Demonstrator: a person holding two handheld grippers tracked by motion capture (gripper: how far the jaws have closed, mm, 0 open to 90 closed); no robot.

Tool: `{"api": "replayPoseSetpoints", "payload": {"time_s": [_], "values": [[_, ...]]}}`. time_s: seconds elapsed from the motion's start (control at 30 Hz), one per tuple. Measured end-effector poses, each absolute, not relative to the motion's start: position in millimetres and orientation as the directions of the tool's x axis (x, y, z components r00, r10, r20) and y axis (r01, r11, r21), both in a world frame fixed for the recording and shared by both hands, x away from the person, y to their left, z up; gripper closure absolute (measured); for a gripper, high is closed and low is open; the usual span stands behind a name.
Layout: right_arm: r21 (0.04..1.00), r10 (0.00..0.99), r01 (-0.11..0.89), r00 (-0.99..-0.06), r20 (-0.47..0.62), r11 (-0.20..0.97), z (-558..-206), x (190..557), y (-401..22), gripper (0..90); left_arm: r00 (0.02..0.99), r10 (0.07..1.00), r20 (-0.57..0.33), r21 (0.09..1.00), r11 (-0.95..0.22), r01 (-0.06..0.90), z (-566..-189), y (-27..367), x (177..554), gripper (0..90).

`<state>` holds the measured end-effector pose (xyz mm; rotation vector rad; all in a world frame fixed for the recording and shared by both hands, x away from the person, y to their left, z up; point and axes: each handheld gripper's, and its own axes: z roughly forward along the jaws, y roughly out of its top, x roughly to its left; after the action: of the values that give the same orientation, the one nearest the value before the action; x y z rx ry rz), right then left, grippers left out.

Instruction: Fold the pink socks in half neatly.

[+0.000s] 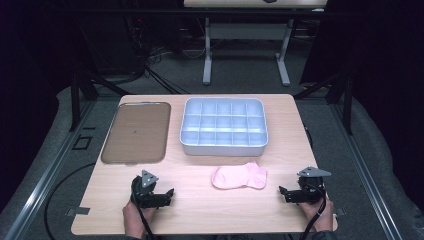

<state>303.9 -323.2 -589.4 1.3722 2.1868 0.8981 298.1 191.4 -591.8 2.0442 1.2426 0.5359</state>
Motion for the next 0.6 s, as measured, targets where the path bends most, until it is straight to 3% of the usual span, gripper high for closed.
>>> {"api": "replayPoseSetpoints", "payload": {"time_s": [0.6], "values": [[0.706, 0.901, 0.639, -0.433, 0.002, 0.306, -589.5, 304.3, -322.9, 0.0, 0.447, 0.895, 0.003, 0.726, -0.309, 0.614, -591.7, 191.4, 298.6, 7.4]]}}
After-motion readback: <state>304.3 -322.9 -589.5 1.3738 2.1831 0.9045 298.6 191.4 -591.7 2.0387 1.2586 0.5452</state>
